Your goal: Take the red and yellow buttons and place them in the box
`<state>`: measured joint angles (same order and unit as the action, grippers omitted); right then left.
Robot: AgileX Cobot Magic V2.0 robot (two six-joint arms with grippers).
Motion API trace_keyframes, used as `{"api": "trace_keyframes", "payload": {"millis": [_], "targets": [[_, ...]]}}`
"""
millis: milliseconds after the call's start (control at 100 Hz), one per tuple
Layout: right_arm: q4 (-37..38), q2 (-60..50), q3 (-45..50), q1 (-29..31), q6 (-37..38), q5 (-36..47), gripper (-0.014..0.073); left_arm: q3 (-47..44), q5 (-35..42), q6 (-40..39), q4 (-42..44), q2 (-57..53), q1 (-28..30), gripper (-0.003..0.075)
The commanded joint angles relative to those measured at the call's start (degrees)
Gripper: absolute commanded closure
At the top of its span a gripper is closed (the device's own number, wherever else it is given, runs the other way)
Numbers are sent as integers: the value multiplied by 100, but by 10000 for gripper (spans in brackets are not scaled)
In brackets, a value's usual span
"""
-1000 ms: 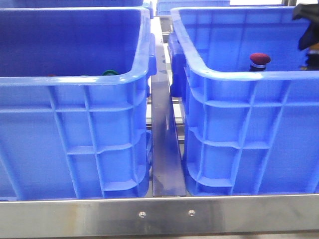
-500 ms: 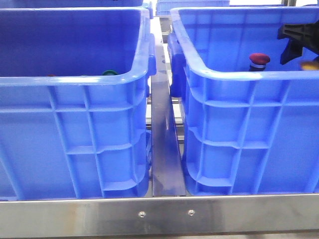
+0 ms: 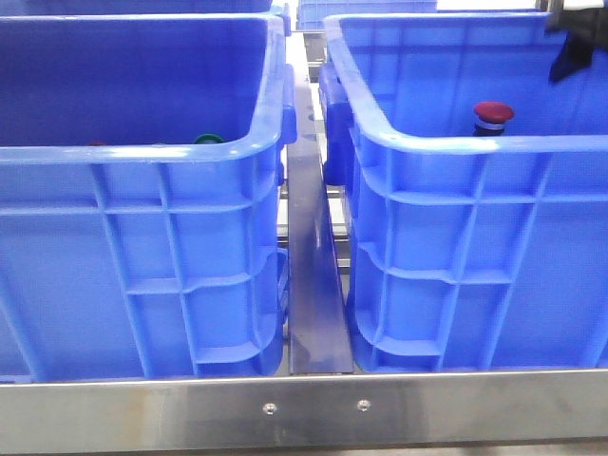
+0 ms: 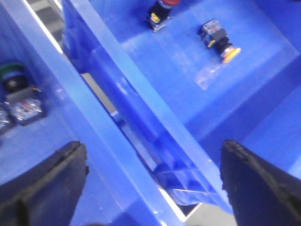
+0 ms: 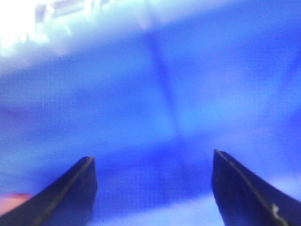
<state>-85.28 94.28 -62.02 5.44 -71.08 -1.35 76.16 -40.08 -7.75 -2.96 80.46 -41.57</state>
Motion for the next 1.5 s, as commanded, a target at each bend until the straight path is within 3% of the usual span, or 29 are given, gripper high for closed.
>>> {"api": "trace_keyframes", "payload": {"millis": [0,100,150,250,290,590,800,1240,1490], "targets": [[30,-597,-11,49,-71,-82,188,163,365,-259,296,-341,118,244],[137,-1011,299,49,-71,-77,414,163,310,-426,736,-499,517,412],[151,-1228,467,49,-71,-77,510,163,300,-426,819,-571,768,537],[151,-1708,776,49,-71,-88,642,163,246,-426,870,-689,1354,741],[151,-1876,911,49,-71,-93,671,149,196,-426,890,-738,1621,741],[218,-3302,1673,49,-83,-323,664,-849,436,-426,1249,-1526,3408,741],[506,-4253,2309,49,-88,-752,664,-1947,963,-426,1249,-2488,4221,741],[506,-6758,3831,49,-88,-856,664,-4223,2570,-426,1249,-4987,4346,741],[506,-8202,4613,49,-88,-821,664,-5211,3074,-426,1249,-6095,4346,741]]}}
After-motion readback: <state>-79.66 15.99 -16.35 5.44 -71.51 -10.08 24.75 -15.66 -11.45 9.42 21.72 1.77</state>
